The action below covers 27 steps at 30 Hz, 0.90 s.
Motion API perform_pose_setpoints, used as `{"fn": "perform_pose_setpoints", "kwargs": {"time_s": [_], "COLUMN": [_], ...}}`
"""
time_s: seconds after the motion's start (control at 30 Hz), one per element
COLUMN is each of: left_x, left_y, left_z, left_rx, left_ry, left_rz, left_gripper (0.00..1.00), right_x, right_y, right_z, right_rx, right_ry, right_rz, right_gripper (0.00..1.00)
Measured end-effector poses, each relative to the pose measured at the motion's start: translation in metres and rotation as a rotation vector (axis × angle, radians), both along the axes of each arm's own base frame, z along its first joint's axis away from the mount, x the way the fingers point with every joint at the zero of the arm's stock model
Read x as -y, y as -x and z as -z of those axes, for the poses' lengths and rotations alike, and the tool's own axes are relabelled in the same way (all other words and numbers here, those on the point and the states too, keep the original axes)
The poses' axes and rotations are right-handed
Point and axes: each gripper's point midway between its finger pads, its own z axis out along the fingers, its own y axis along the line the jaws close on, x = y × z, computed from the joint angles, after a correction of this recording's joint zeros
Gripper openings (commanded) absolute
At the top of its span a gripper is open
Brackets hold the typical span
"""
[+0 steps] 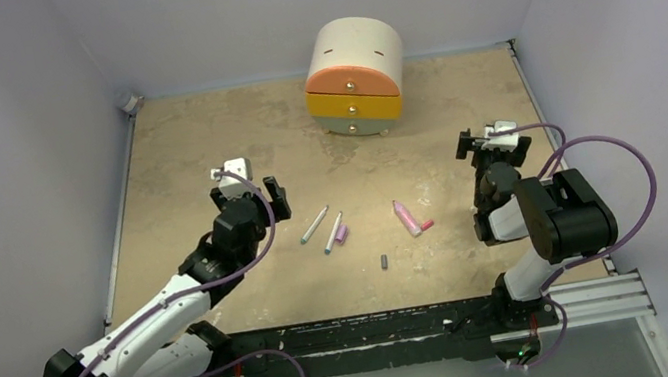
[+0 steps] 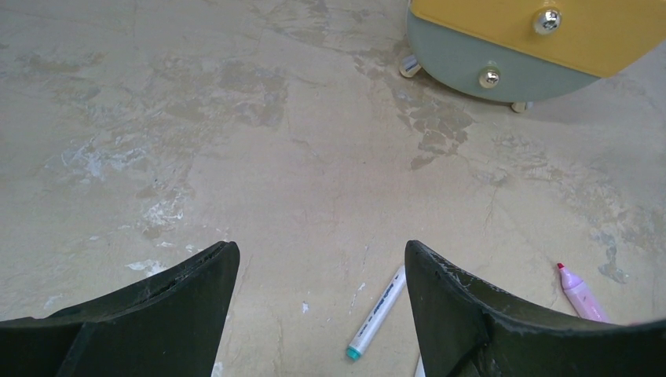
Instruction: Insert the pens into the pen caps
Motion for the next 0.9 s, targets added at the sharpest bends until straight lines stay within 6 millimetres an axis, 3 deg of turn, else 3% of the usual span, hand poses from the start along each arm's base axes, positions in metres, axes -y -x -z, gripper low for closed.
{"fn": "perform_pose_setpoints", "kwargs": {"time_s": [0.3,0.5,0.73,0.9], "left_x": [0.002,0.012,0.021,0.042], "left_y": [-0.003,-0.01,-0.018,-0.029], "left_z": [0.008,0.011,0.023,0.031], "left_rx": [-0.019,-0.018,-0.056,-0.124], "left_ry": [-0.015,0.044,0.065,0.029], "left_rz": [-0.001,-0.007,-0.022,0.015], "left_gripper": [0.79,0.75,0.77,0.79], "right_x": [0.0,0.0,0.0,0.0], "right_y": [0.0,0.0,0.0,0.0], "right_z": [0.0,0.0,0.0,0.0], "right_rx": [0.0,0.0,0.0,0.0], "right_ry": [0.0,0.0,0.0,0.0], "right_rz": [0.0,0.0,0.0,0.0], "right_gripper": [1.0,1.0,1.0,1.0]}}
